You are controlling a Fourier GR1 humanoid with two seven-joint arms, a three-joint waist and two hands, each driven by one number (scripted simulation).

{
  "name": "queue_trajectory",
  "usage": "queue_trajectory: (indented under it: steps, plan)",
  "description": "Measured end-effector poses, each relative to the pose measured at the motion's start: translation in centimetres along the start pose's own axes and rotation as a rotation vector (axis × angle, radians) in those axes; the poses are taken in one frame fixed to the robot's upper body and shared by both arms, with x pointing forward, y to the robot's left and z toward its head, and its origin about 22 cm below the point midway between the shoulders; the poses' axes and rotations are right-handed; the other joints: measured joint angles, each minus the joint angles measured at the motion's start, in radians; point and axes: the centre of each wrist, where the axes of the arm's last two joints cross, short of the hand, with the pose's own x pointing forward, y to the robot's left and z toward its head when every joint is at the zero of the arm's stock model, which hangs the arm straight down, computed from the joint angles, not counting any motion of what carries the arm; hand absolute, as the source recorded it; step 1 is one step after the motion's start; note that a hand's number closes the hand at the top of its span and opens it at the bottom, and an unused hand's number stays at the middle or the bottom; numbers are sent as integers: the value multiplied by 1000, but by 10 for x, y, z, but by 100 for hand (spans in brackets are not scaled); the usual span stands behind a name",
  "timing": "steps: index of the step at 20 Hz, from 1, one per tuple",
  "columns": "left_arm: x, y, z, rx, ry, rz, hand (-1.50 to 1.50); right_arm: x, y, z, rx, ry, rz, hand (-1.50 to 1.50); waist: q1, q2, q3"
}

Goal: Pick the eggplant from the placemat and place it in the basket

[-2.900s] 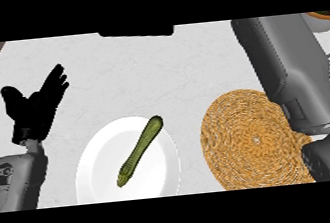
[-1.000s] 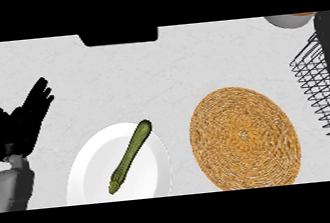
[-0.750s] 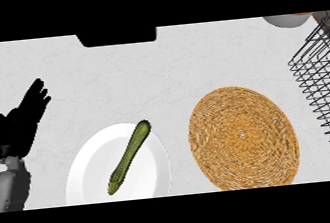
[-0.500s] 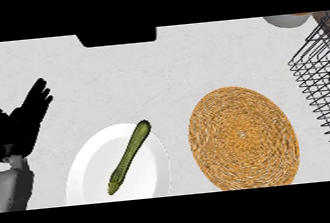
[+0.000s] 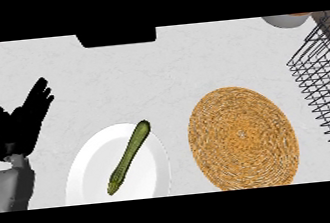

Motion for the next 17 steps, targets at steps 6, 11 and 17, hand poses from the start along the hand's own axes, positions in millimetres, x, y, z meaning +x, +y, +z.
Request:
queue_trajectory:
  steps: [6,11,17]
  plan:
    - [-7,8,4,20,18,-3,0,-5,-34,-17,-140,107,-169,-150,-20,-11,-1]
    - [-12,14,8,30,30,-7,0,-25,-71,-2,-153,198,-267,-150,-36,-21,-1]
    - [-11,16,9,34,28,-1,0,-64,-111,3,-101,234,-307,-150,-40,-24,-1]
